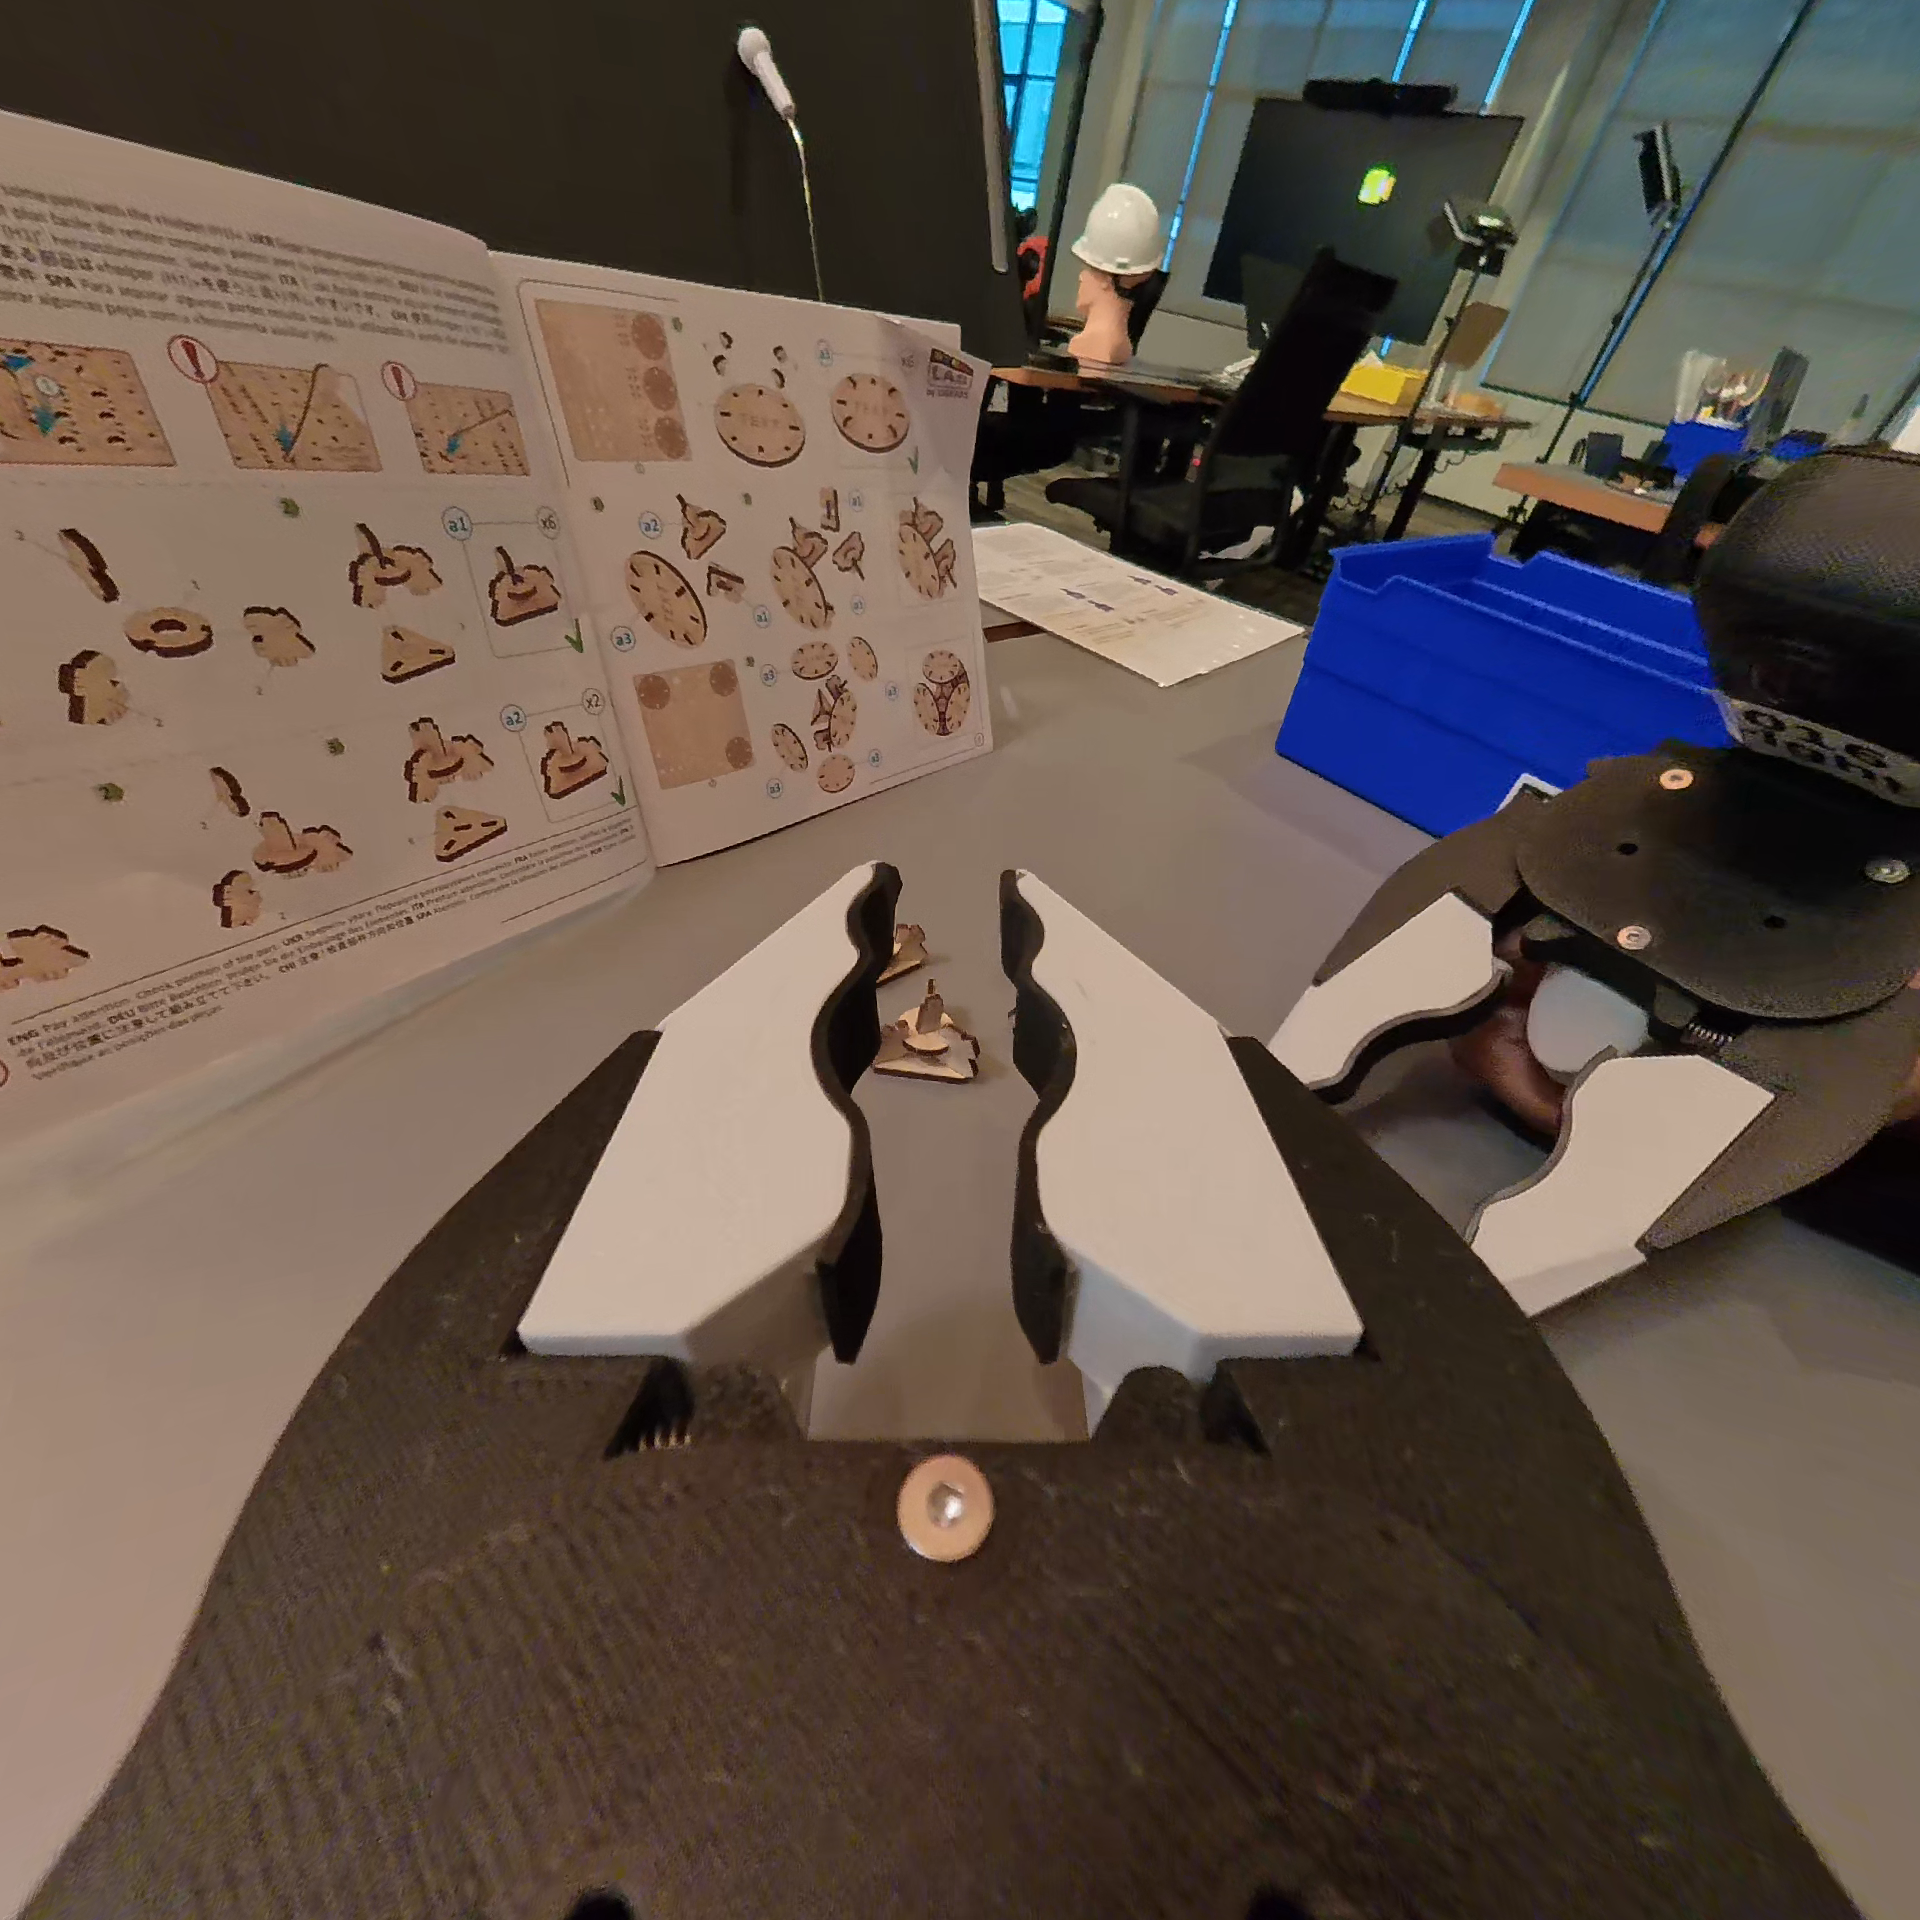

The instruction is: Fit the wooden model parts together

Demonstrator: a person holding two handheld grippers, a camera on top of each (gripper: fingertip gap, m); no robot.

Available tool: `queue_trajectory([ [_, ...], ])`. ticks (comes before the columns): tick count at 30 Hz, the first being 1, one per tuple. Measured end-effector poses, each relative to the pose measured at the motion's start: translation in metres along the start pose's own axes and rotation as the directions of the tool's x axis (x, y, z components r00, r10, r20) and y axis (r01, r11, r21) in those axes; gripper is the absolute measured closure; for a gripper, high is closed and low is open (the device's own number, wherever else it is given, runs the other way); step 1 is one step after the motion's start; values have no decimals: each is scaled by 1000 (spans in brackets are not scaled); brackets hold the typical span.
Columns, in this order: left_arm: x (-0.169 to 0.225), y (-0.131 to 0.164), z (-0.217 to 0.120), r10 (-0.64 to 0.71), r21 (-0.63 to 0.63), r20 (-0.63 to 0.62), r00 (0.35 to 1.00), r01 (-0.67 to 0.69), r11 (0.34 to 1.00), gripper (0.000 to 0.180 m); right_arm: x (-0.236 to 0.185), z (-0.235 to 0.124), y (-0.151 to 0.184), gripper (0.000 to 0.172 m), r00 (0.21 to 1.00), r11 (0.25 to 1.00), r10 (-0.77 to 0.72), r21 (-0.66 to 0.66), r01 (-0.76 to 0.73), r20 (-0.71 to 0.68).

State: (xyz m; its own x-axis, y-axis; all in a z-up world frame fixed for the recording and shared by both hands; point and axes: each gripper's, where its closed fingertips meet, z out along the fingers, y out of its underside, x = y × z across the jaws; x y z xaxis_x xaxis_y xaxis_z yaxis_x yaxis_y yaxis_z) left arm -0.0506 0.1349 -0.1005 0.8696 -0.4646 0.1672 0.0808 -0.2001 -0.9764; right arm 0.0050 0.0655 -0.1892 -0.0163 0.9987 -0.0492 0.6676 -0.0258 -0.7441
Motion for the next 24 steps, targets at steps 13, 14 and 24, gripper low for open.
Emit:
queue_trajectory([
  [13,-2,4,1,-63,-27,-16,998,62,998,159,-19,-7,-15,115,994,997,-5,77,-3,109],
  [14,-2,4,1,-63,-28,-17,998,63,998,159,-23,-7,-14,114,993,997,-20,72,11,120],
  [24,1,5,2,-41,-38,-17,999,41,998,158,-21,3,2,119,992,993,-113,-19,114,50],
])
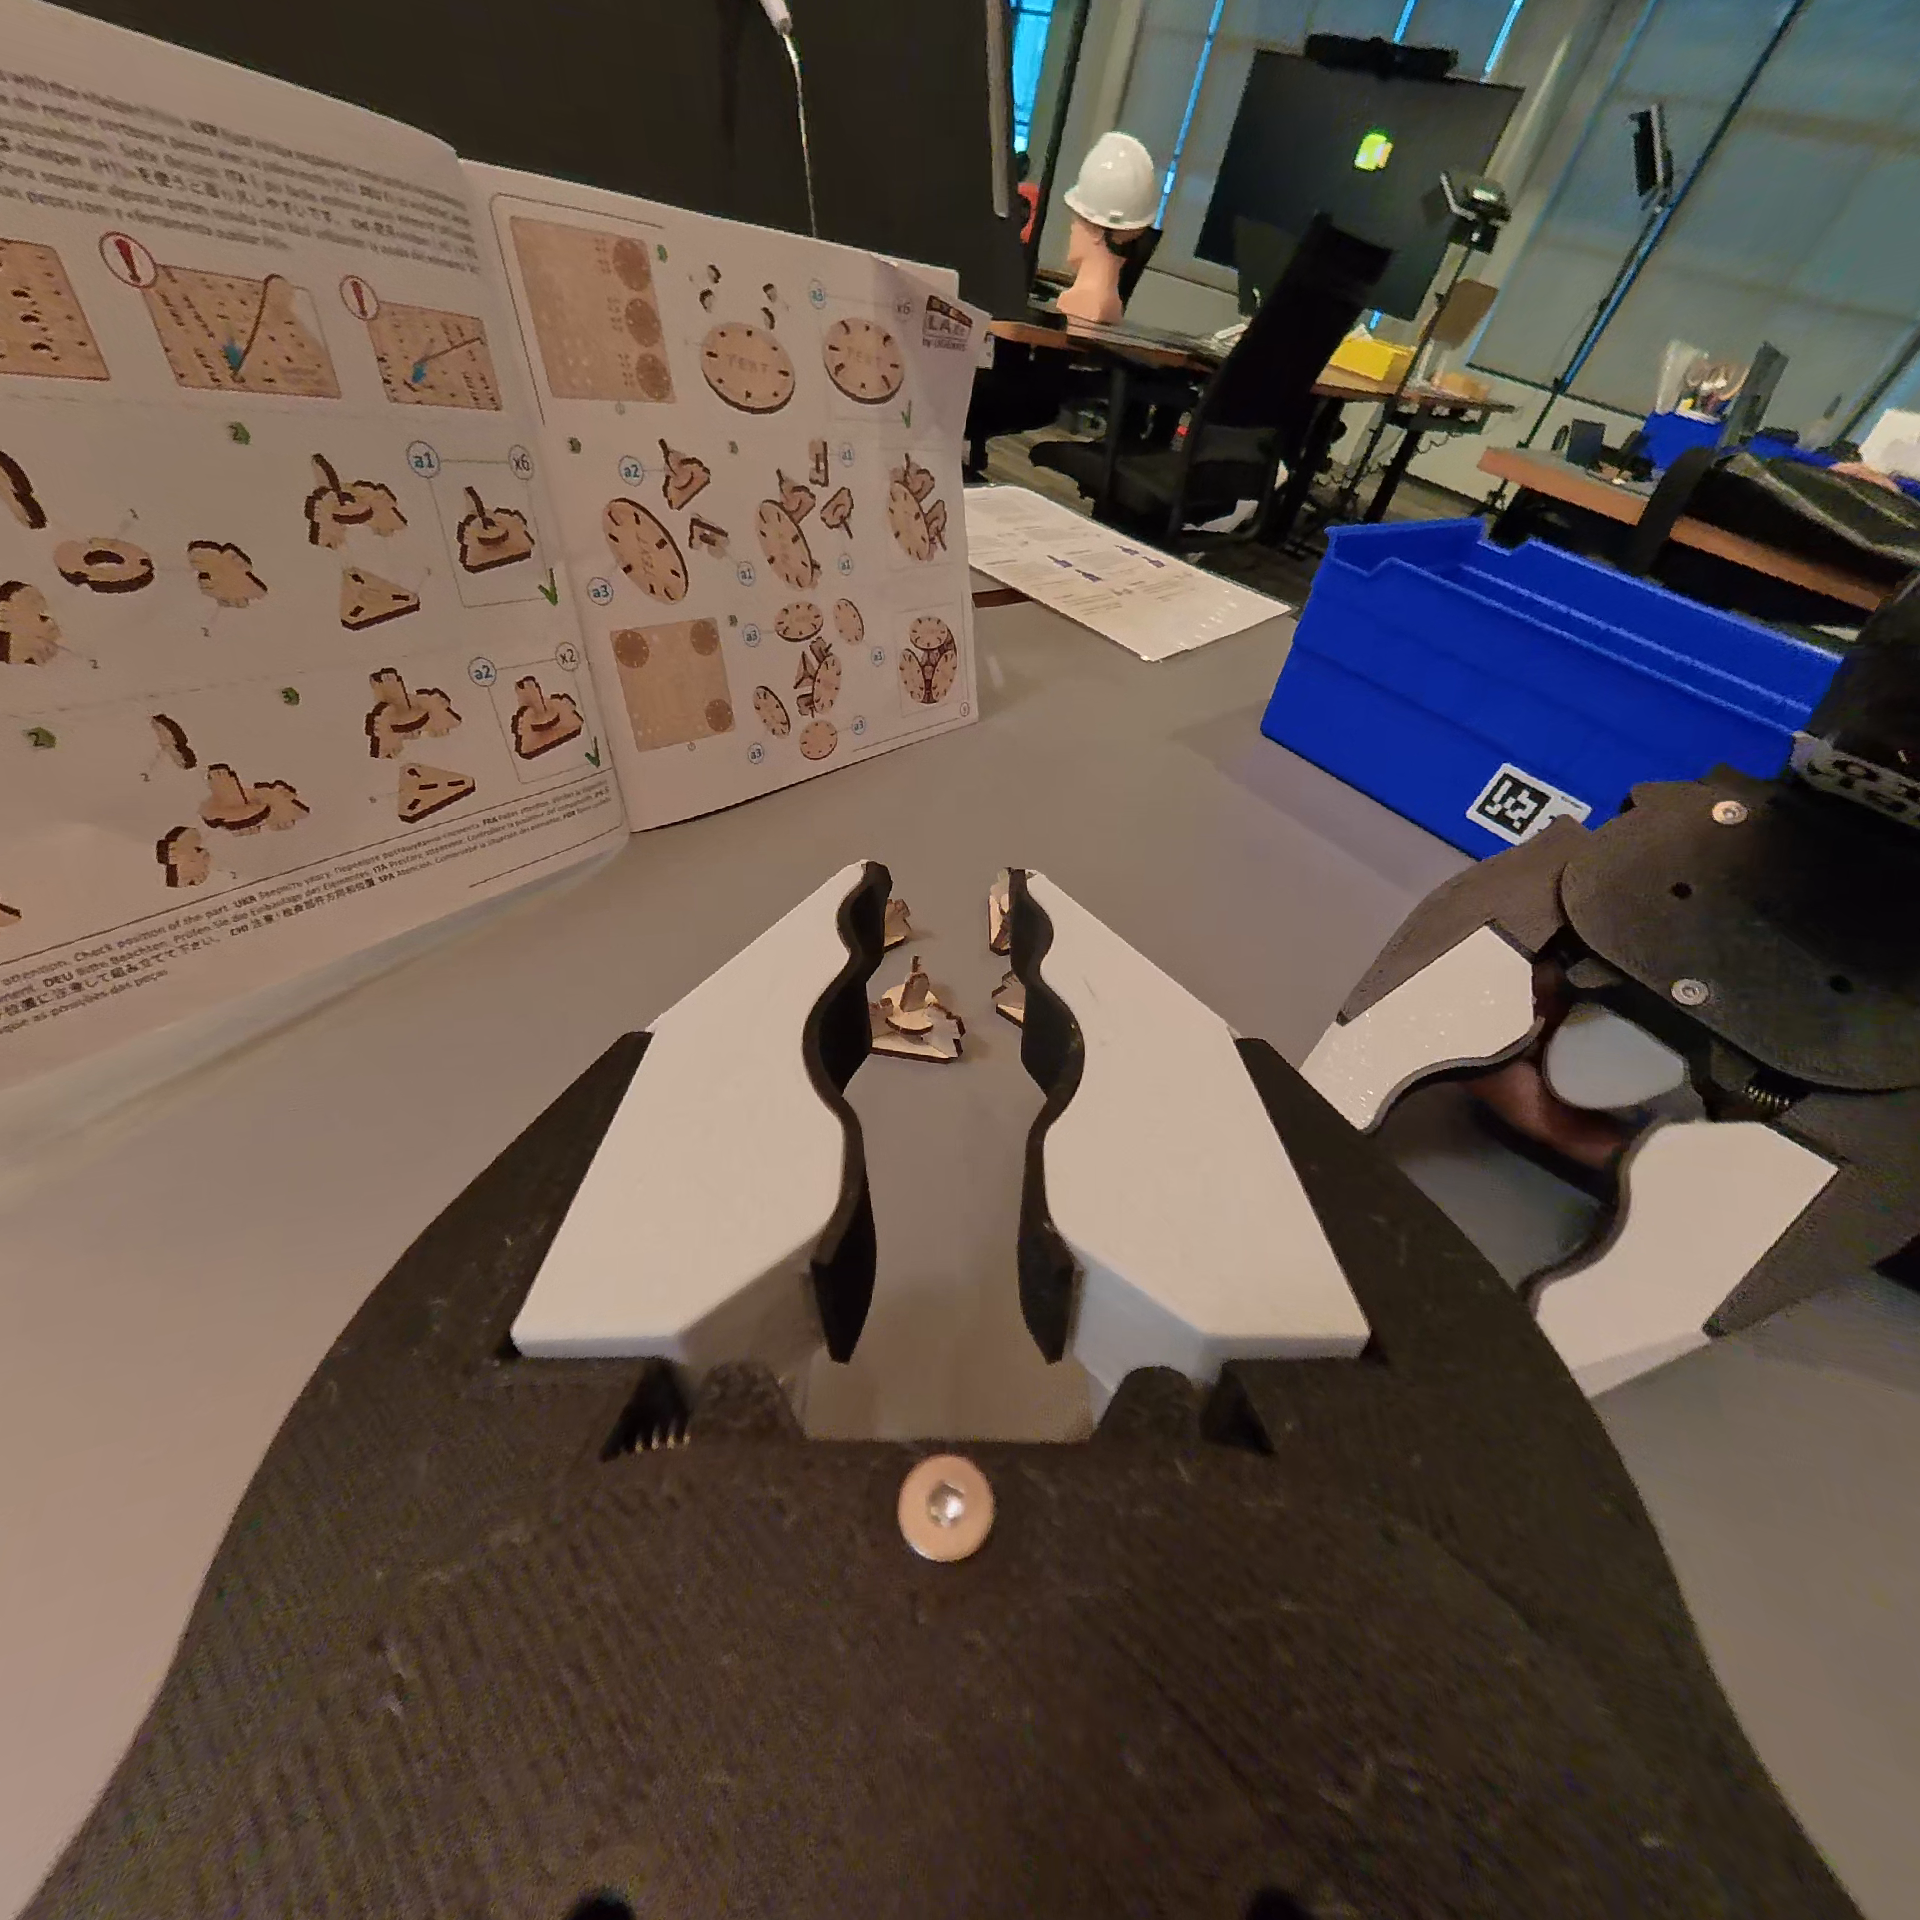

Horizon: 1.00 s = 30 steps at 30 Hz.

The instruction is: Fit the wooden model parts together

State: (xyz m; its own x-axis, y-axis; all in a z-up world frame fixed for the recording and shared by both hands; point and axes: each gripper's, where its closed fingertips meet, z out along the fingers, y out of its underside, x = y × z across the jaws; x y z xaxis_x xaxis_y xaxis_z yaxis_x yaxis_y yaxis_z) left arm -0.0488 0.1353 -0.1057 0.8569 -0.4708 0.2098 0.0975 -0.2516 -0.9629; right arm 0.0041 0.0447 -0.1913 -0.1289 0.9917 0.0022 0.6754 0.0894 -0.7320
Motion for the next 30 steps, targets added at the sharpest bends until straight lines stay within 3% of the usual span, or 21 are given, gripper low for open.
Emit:
queue_trajectory([
  [8,1,1,1,3,-6,-1,1000,-3,1000,157,11,-6,-10,120,998,998,0,60,3,-57],
  [11,3,2,1,-10,-10,-16,1000,10,1000,154,33,-26,-29,119,980,984,-4,171,39,-198],
  [14,19,10,4,-86,-66,-111,990,79,995,146,51,-55,-49,120,932,952,-12,280,121,-362],
  [17,50,21,6,-244,-172,-273,931,202,964,135,57,-74,-60,120,872,925,-52,306,226,-488],
  [20,63,19,7,-385,-197,-327,863,336,921,148,58,-78,-63,120,794,912,-134,240,333,-593],
  [30,67,-1,-3,-448,-151,-421,789,426,892,151,54,-84,-70,120,778,892,-137,264,366,-613],
])
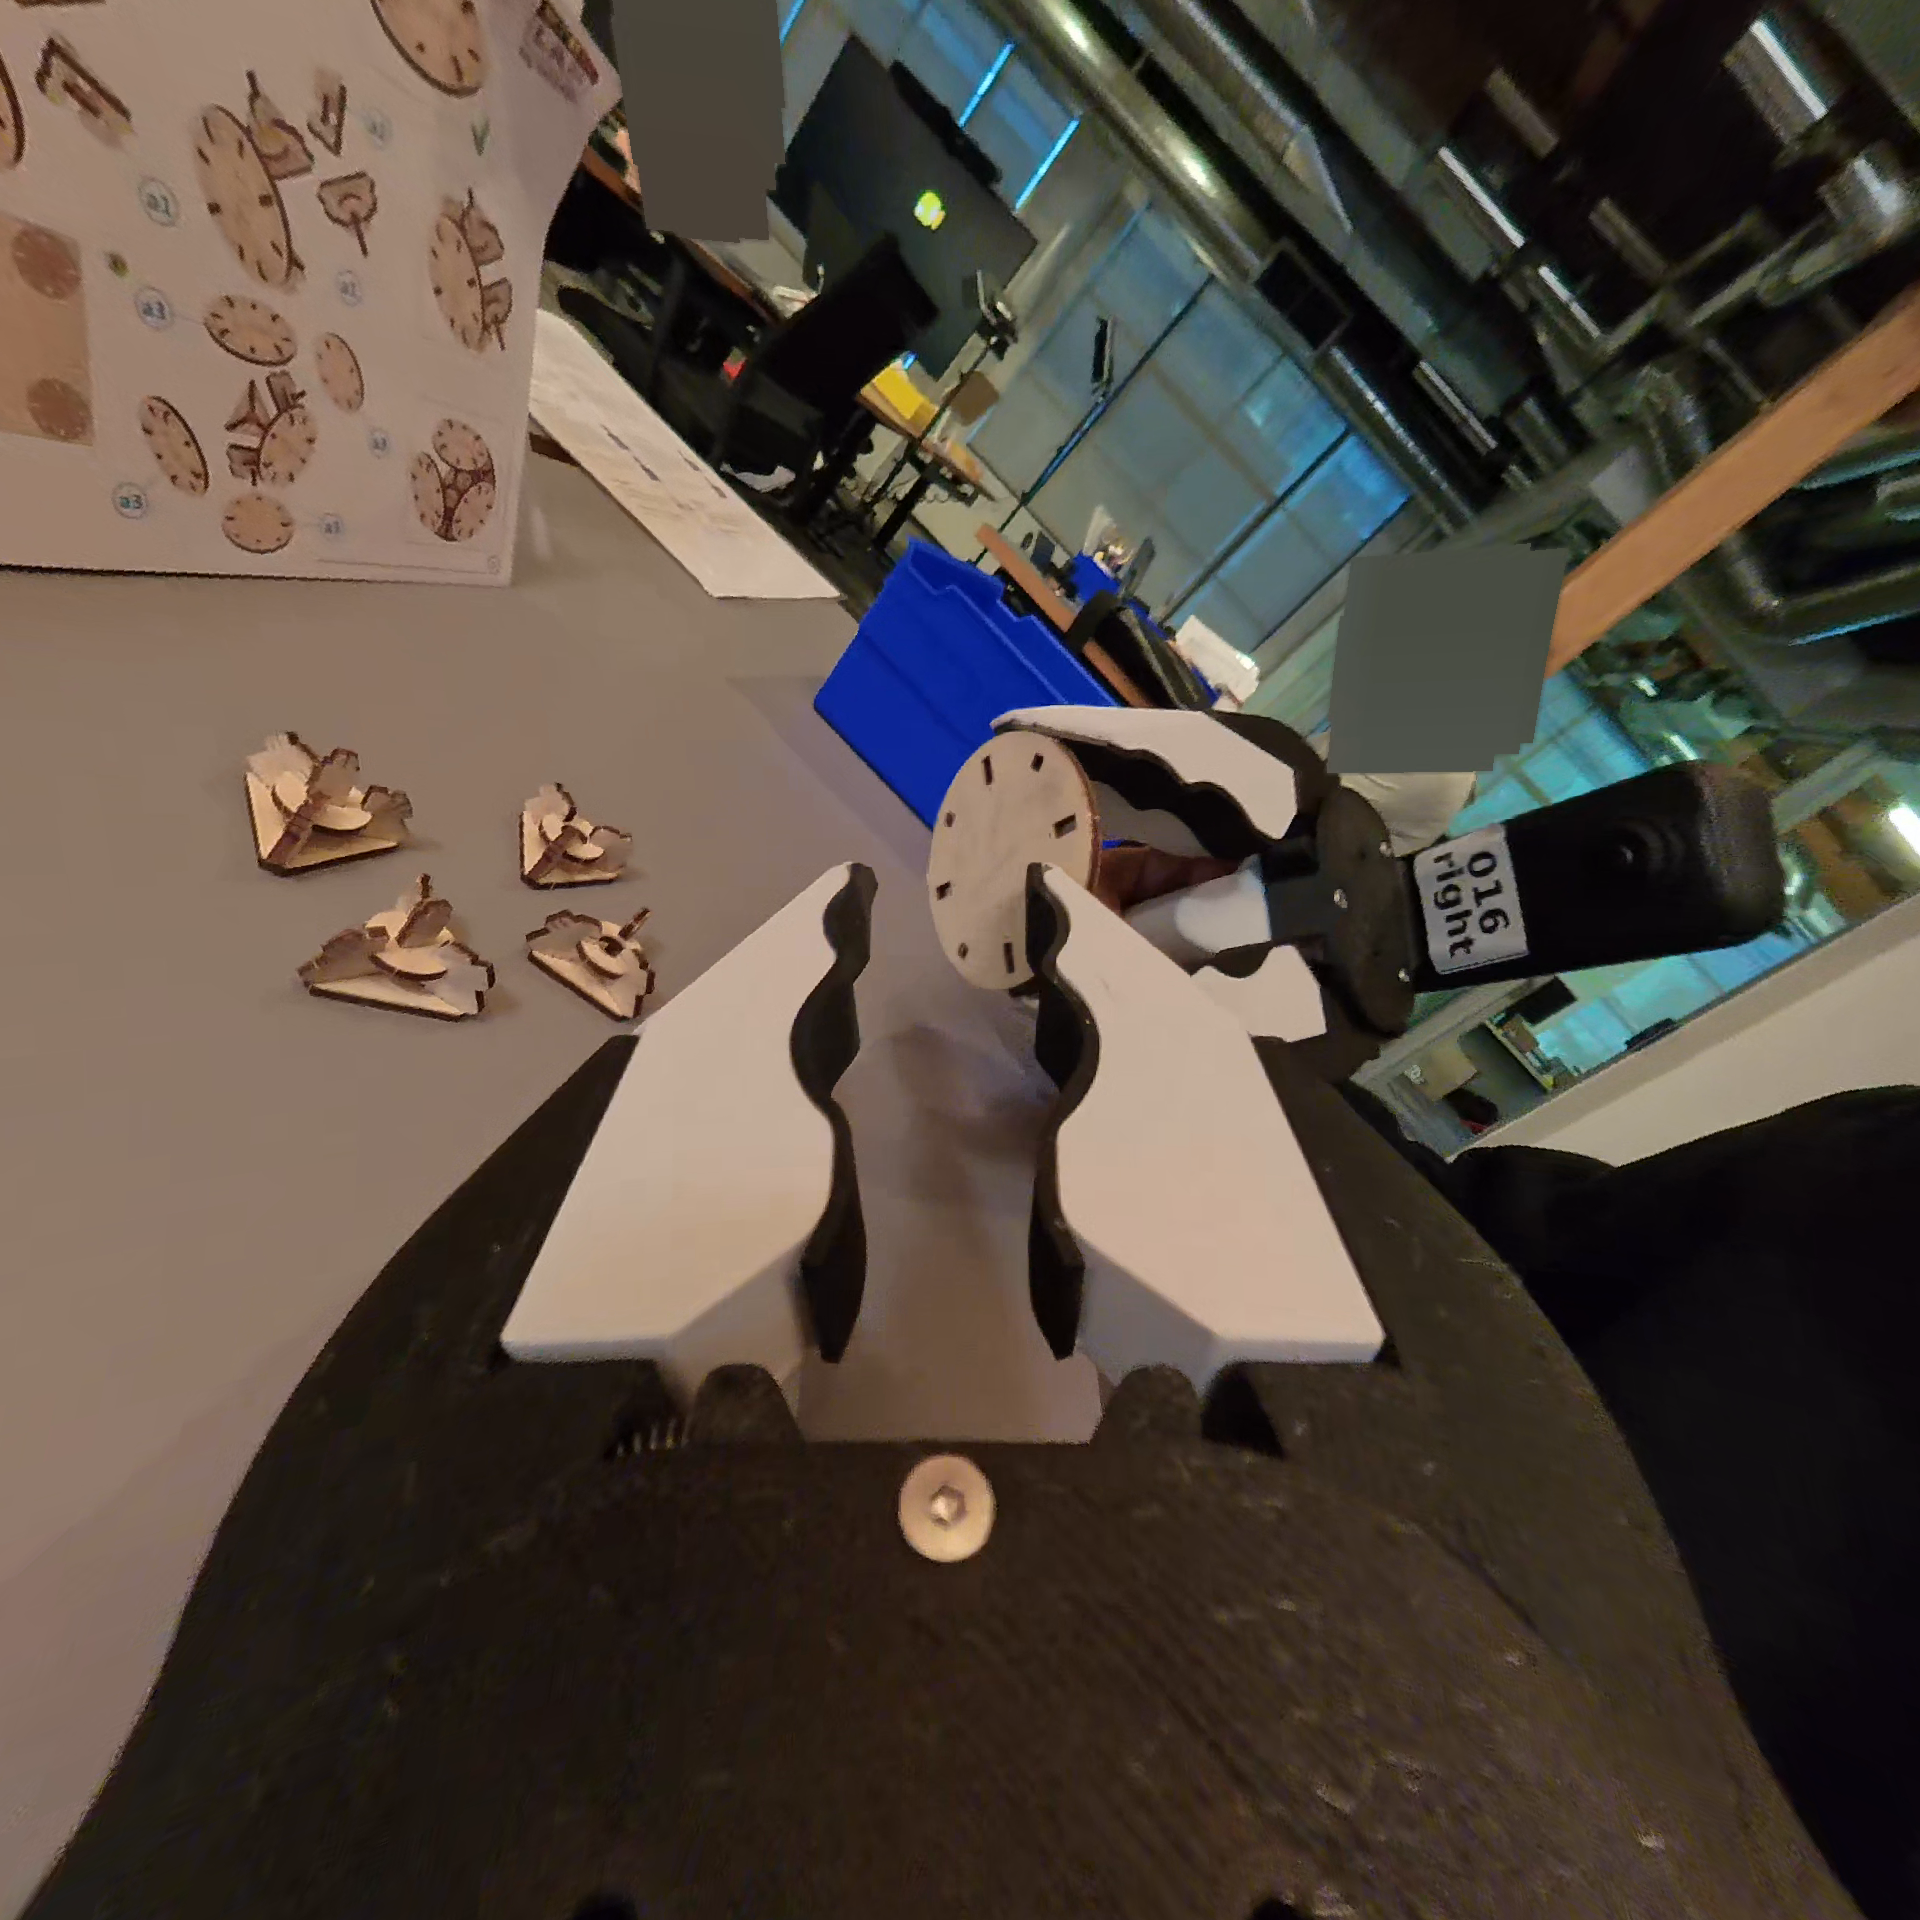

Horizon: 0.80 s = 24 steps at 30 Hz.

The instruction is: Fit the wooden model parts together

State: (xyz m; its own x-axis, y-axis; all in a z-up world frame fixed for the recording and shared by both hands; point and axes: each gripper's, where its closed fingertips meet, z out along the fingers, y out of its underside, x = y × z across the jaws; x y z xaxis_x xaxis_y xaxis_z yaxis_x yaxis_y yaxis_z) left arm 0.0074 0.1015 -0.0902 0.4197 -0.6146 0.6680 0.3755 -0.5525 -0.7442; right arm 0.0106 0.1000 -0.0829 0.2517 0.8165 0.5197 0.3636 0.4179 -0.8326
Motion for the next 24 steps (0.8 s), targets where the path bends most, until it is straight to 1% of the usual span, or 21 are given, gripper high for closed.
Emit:
queue_trajectory([
  [3,7,-4,-1,7,25,-40,999,-6,1000,151,-1,1,1,120,1000,1000,-11,-4,11,-1],
  [7,17,-4,-1,59,29,-72,996,-57,998,150,-3,2,1,120,999,999,-34,-18,34,-4],
  [11,24,0,0,132,15,-71,989,-131,991,146,-4,2,1,120,999,999,-37,-24,37,-6],
  [13,21,2,2,160,0,-41,986,-160,987,146,-4,2,0,120,999,999,-40,-20,40,-5],
  [15,14,3,2,184,-3,15,983,-184,983,150,-5,2,0,120,999,999,-44,-23,44,-4],
  [17,13,1,2,199,4,33,979,-199,980,158,-5,3,2,120,998,998,-61,-34,61,-9],
  [21,10,-2,-1,251,13,81,965,-252,968,168,-7,3,1,120,998,998,-64,-29,63,-3],
  [22,8,-2,-1,265,9,96,959,-267,964,174,-7,3,1,120,998,997,-68,-29,68,-3],
  [24,6,-1,-2,285,0,109,952,-287,958,176,-8,4,1,120,997,996,-80,-33,79,-3],
])
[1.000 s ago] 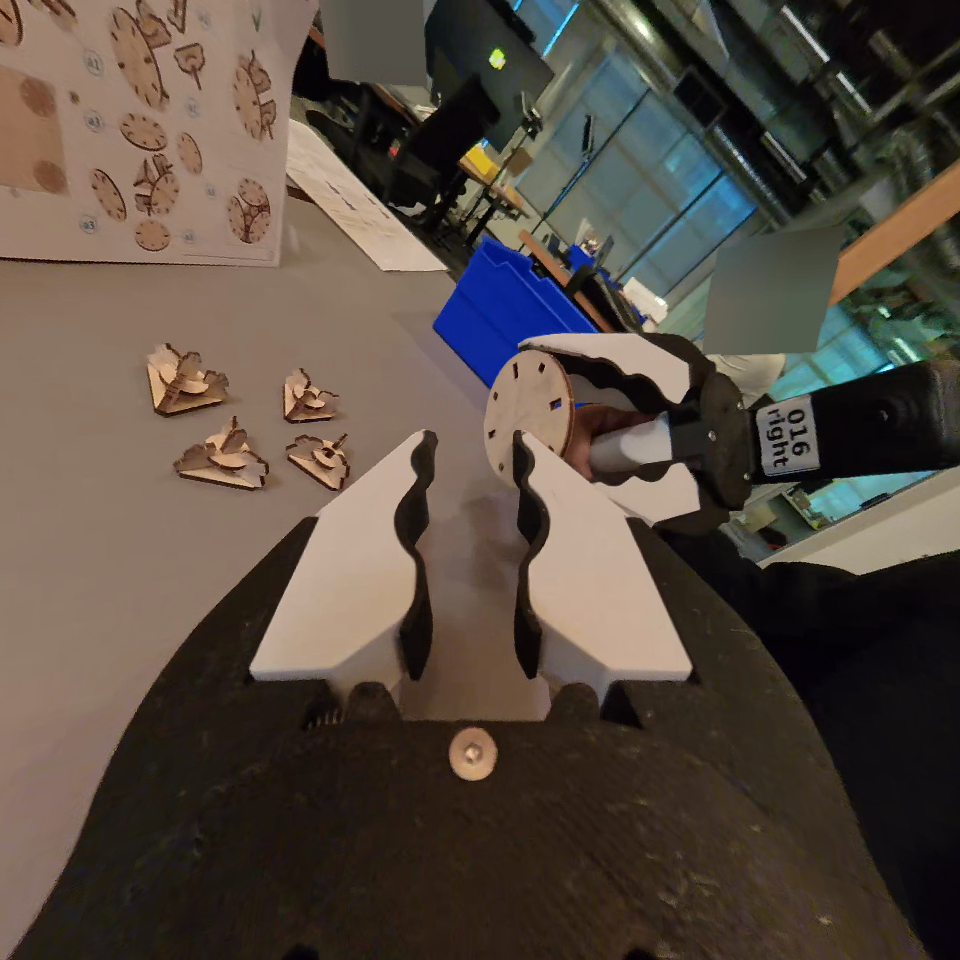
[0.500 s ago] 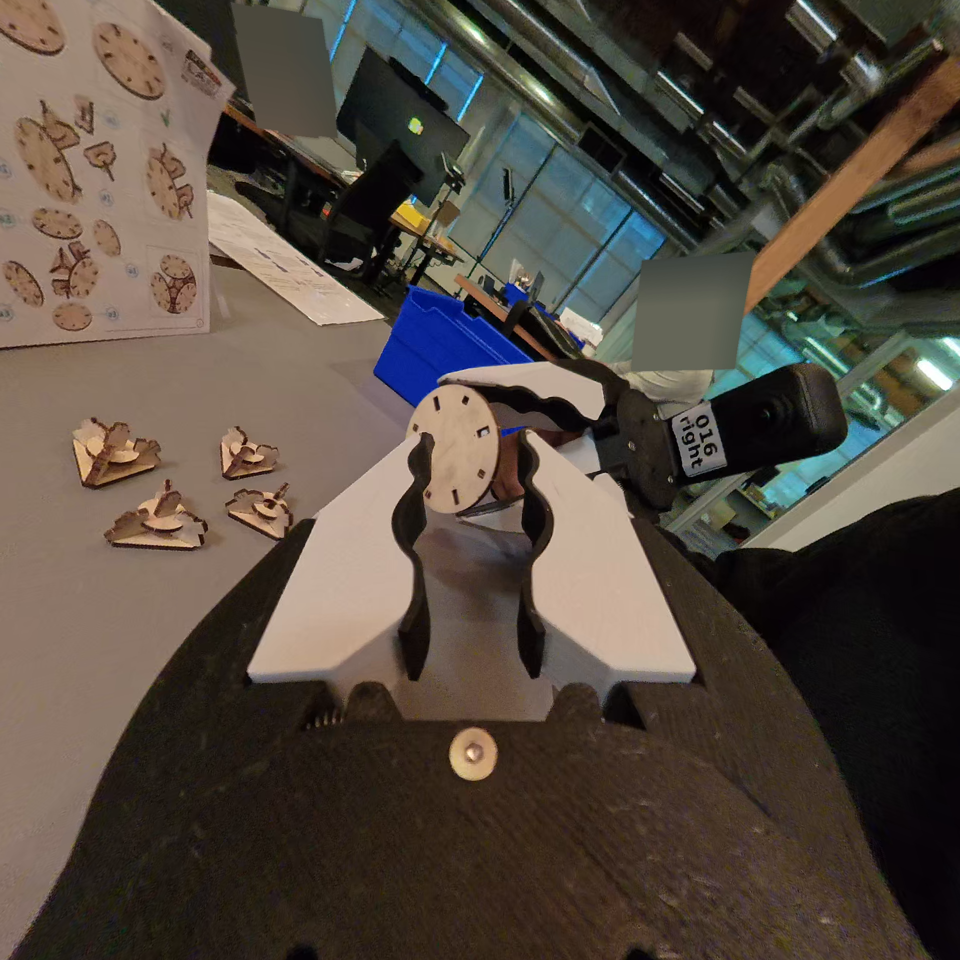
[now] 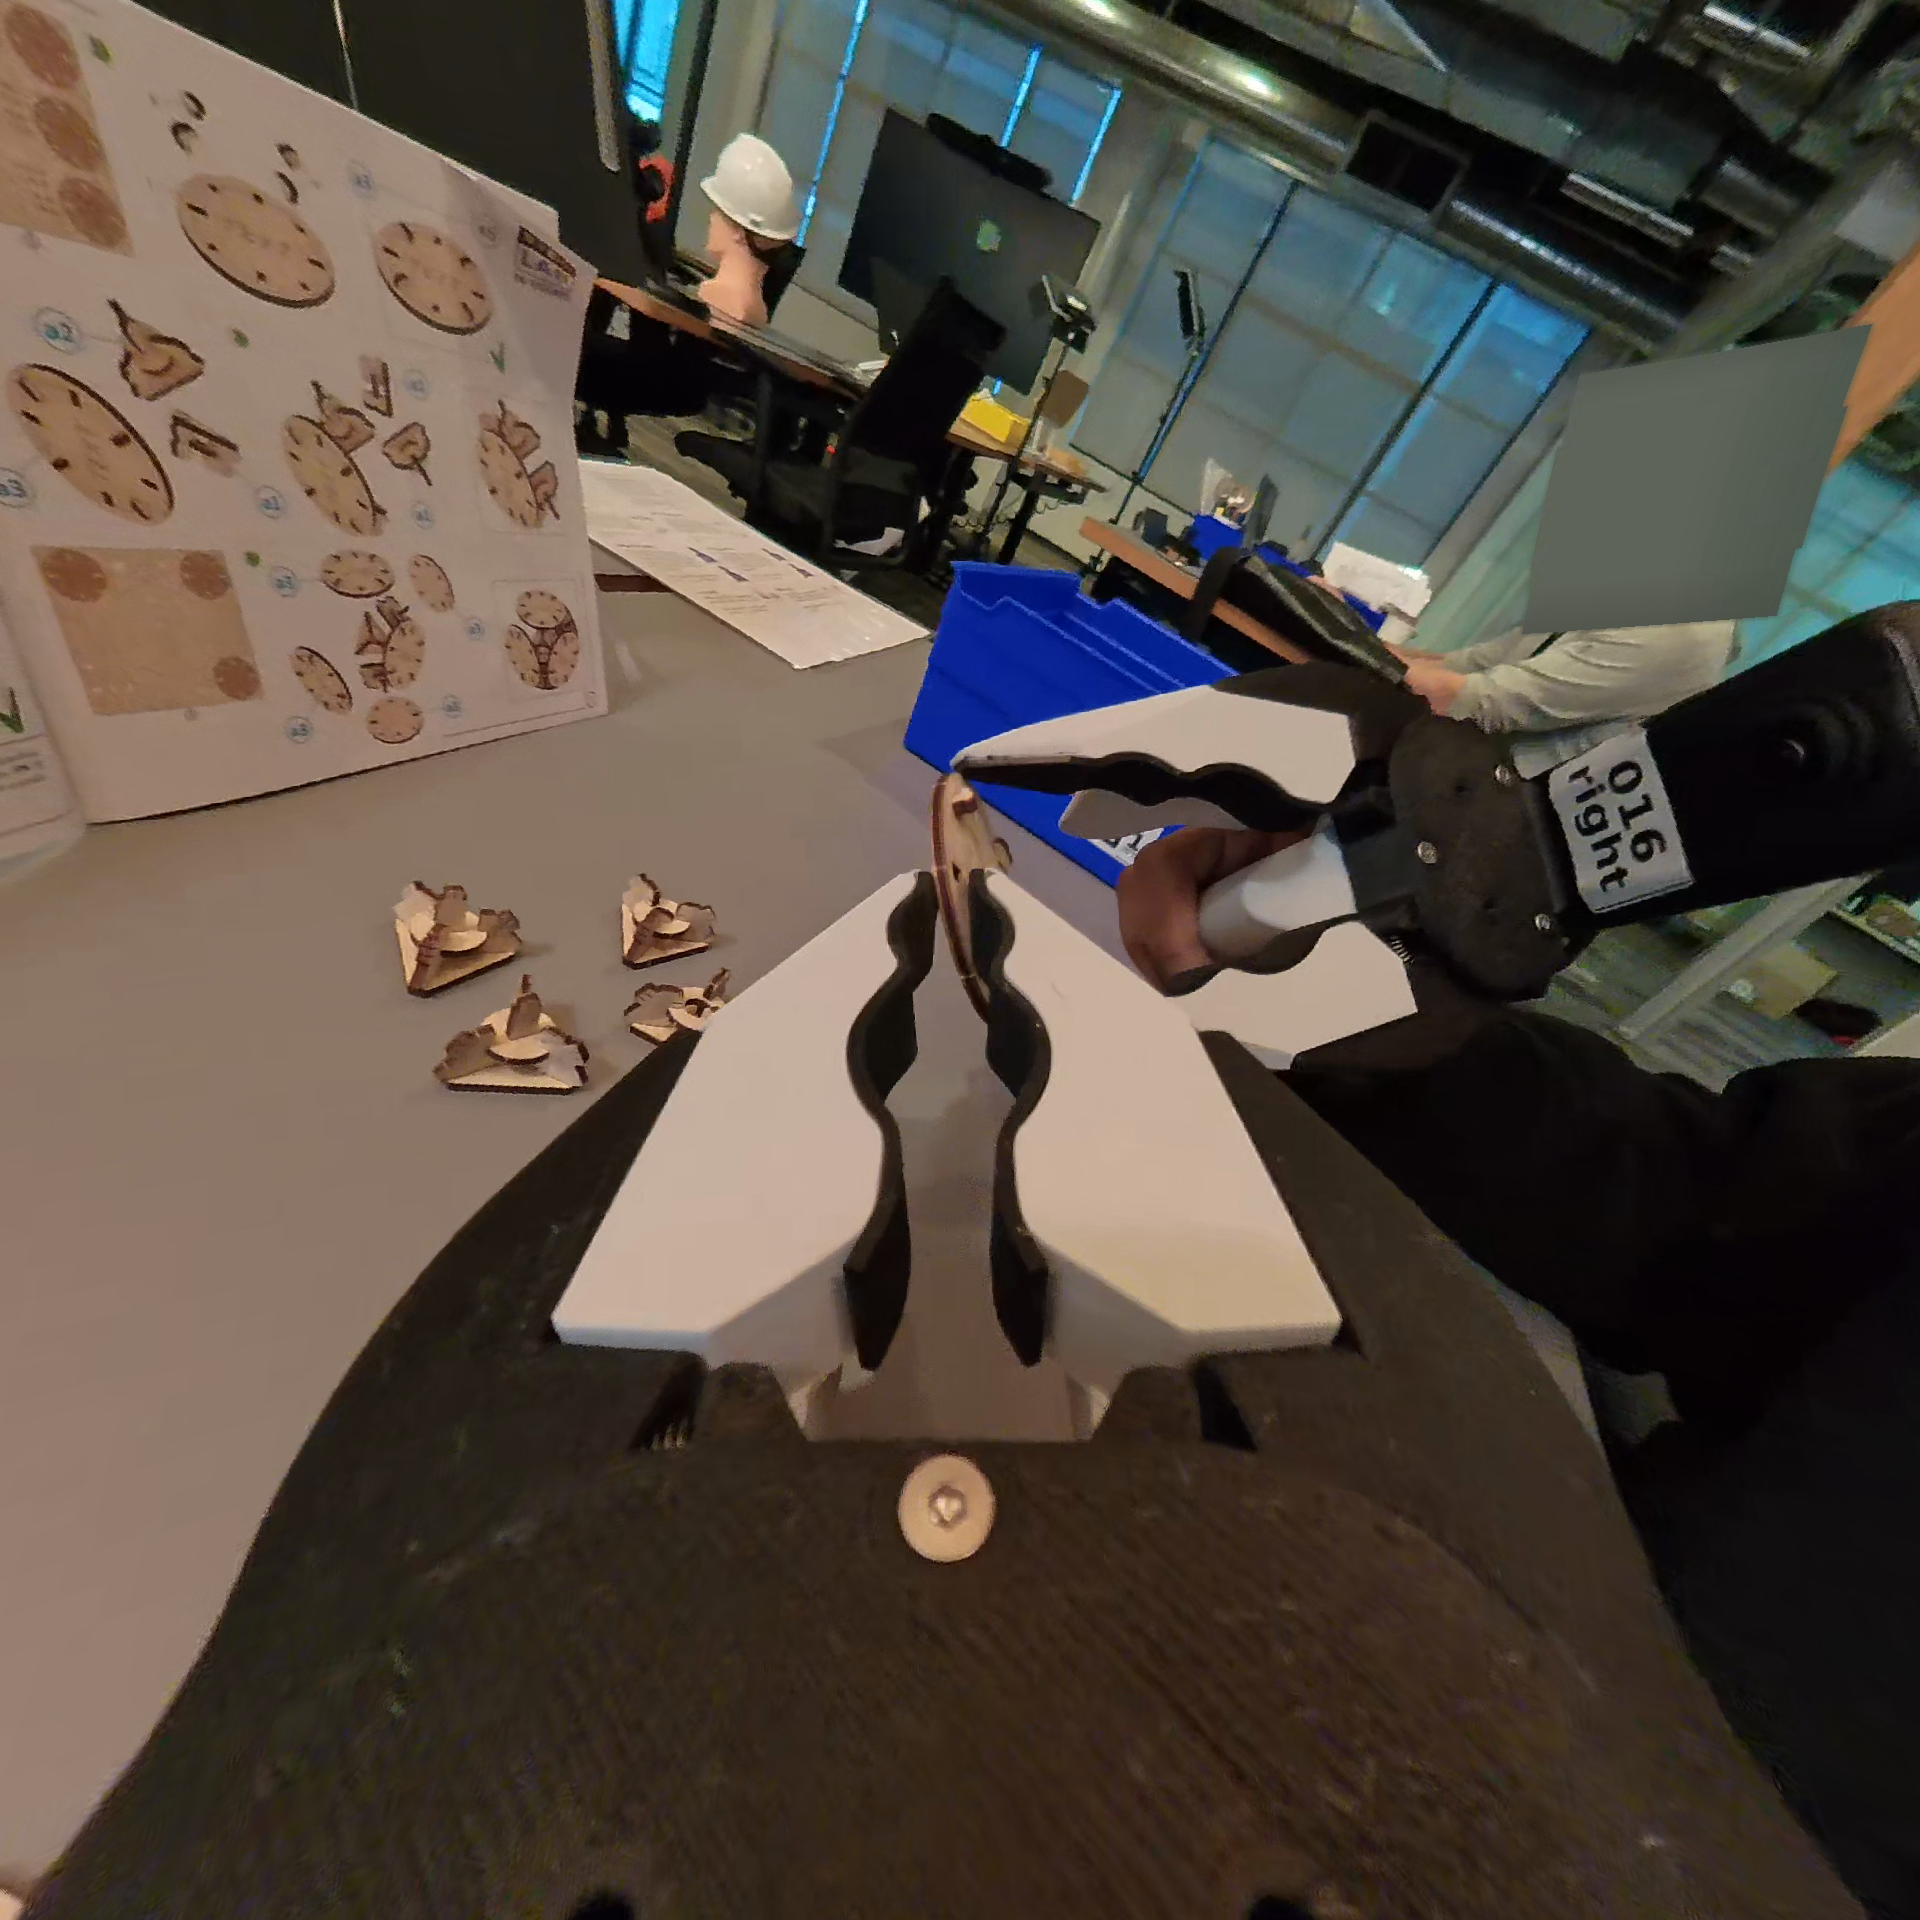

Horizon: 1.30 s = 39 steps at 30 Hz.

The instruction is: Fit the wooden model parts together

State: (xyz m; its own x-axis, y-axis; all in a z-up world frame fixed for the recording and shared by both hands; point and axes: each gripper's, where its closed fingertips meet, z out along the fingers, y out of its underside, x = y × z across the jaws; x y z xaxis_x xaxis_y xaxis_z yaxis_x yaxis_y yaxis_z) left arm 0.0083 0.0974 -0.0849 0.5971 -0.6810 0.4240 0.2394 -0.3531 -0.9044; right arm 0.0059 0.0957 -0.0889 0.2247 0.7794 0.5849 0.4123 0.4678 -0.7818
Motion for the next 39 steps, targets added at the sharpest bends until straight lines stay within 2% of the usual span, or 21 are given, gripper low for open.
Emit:
queue_trajectory([
  [5,2,0,-1,19,-2,-15,1000,-19,1000,178,-1,0,-1,120,1000,1000,-11,18,11,-1],
  [6,2,-2,-2,32,4,-15,999,-32,999,178,0,-1,-3,121,1000,999,13,39,-13,0],
  [7,-1,-3,-3,49,10,7,999,-50,999,180,4,-3,-8,133,998,994,68,83,-67,-4],
  [8,-2,-5,-5,77,16,20,997,-77,997,180,7,-7,-16,134,989,978,148,147,-149,18],
  [10,-1,-10,-8,127,26,20,992,-128,991,180,21,-20,-30,128,935,894,345,275,-353,77],
  [12,4,-14,-11,162,41,3,987,-162,986,180,37,-28,-32,124,864,806,484,311,-503,142],
  [13,7,-16,-12,179,47,-12,984,-178,983,180,42,-29,-31,121,829,770,532,309,-559,174],
  [17,34,-15,-16,276,65,-149,949,-270,961,180,33,-39,-43,130,695,641,591,284,-713,410],
  [20,49,-12,-20,323,80,-228,919,-313,946,180,13,-43,-50,132,653,658,544,215,-722,526],
  [25,64,-12,-26,326,108,-313,892,-308,945,180,-2,-46,-53,152,696,726,466,214,-654,546],
  [31,68,-11,-28,325,109,-335,885,-306,946,180,-8,-50,-57,162,685,725,438,221,-652,582],
  [39,69,-8,-27,323,94,-346,881,-310,946,180,-9,-53,-60,164,679,724,427,224,-652,597],
])
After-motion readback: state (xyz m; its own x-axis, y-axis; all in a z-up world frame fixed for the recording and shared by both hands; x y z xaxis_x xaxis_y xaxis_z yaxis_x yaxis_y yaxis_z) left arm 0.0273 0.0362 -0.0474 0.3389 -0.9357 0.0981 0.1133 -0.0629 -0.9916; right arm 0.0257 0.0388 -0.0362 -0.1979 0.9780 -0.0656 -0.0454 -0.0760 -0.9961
